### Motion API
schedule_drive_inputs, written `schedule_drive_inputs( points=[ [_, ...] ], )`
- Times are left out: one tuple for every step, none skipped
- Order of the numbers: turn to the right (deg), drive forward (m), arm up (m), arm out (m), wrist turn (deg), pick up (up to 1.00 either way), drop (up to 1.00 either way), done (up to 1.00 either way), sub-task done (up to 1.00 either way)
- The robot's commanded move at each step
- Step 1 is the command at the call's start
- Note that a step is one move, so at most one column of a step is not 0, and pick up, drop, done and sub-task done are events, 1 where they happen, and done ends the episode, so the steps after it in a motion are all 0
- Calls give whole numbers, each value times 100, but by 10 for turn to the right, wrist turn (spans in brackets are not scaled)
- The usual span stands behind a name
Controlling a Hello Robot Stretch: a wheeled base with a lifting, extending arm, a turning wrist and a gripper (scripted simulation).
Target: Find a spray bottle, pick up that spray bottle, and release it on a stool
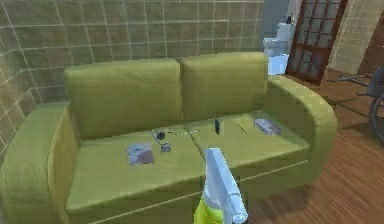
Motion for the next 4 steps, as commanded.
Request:
schedule_drive_inputs(
  points=[
    [450,0,0,0,0,0,0,0,0],
    [270,0,0,0,0,0,0,0,0],
    [450,0,0,0,0,0,0,0,0],
    [210,0,0,0,0,0,0,0,0]
  ],
)
